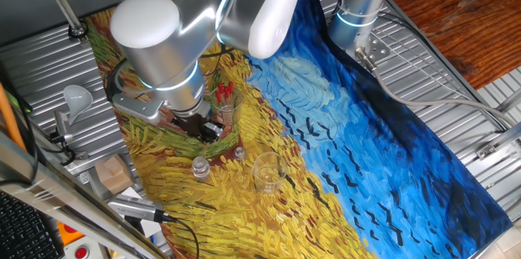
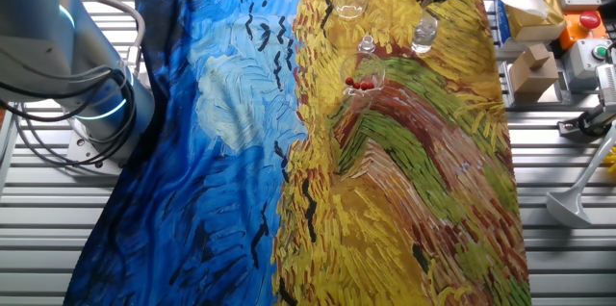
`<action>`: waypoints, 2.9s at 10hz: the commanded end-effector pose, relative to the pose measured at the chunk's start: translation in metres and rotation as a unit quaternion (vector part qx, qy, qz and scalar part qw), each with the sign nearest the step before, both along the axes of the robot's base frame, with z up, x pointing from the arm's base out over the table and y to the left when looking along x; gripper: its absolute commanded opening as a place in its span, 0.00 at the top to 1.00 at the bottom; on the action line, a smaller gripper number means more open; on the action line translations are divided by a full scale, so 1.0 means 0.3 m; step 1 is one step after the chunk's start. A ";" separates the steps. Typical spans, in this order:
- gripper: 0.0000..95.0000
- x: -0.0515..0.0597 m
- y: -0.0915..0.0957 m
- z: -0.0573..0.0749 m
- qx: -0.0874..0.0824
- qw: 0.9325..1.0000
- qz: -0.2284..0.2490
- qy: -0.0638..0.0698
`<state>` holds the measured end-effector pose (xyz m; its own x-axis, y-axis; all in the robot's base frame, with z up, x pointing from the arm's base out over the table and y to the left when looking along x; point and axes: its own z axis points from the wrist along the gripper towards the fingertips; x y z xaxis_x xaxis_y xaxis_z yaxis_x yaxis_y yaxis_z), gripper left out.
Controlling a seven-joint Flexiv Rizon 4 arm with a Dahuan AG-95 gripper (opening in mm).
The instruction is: Transfer liquid using a dropper
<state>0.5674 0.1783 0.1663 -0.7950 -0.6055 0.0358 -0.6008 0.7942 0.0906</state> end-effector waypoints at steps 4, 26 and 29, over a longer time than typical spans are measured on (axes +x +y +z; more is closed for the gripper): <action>1.00 -0.012 -0.014 0.034 0.000 1.000 0.003 0.004; 1.00 -0.159 -0.022 0.134 0.014 1.000 -0.013 0.018; 1.00 -0.159 -0.022 0.134 0.016 0.999 -0.032 0.019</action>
